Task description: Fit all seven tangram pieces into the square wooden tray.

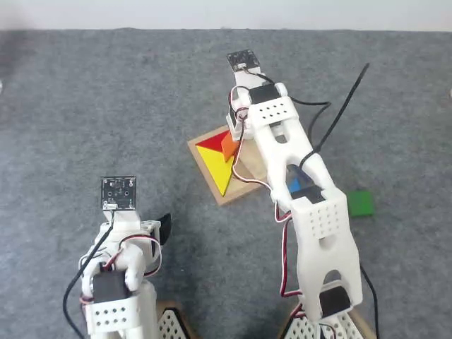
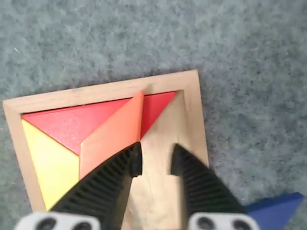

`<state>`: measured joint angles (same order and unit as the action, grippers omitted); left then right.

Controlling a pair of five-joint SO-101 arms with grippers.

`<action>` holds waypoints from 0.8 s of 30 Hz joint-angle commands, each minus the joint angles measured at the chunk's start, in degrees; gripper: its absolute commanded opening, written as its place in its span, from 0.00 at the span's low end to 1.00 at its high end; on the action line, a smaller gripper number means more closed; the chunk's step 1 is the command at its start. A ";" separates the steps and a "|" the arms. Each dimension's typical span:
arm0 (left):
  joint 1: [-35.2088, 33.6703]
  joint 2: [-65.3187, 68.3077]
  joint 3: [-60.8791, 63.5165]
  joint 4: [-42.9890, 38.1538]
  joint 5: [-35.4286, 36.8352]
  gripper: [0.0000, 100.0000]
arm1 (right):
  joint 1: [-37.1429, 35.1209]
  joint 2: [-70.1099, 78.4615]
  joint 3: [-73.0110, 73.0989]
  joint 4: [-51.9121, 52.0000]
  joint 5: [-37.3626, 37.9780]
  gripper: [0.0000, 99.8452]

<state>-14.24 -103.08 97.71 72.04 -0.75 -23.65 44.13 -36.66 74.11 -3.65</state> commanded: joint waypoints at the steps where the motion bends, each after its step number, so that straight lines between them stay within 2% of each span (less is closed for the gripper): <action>1: -0.09 -1.23 -1.27 0.26 0.44 0.27 | -0.92 -2.59 -2.20 -0.66 -1.58 0.23; 14: -0.09 -1.23 -1.27 0.26 0.44 0.27 | -2.15 -2.42 -1.93 -2.51 -2.37 0.21; 16: -0.09 -1.23 -1.27 0.26 0.44 0.27 | -1.98 -2.42 -2.02 -2.77 -4.57 0.21; 24: -0.09 -1.23 -1.27 0.26 0.44 0.27 | -0.31 1.10 -1.93 -2.68 -3.78 0.21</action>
<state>-14.24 -103.08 97.71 72.04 -0.75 -25.14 45.27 -36.66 71.91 -7.25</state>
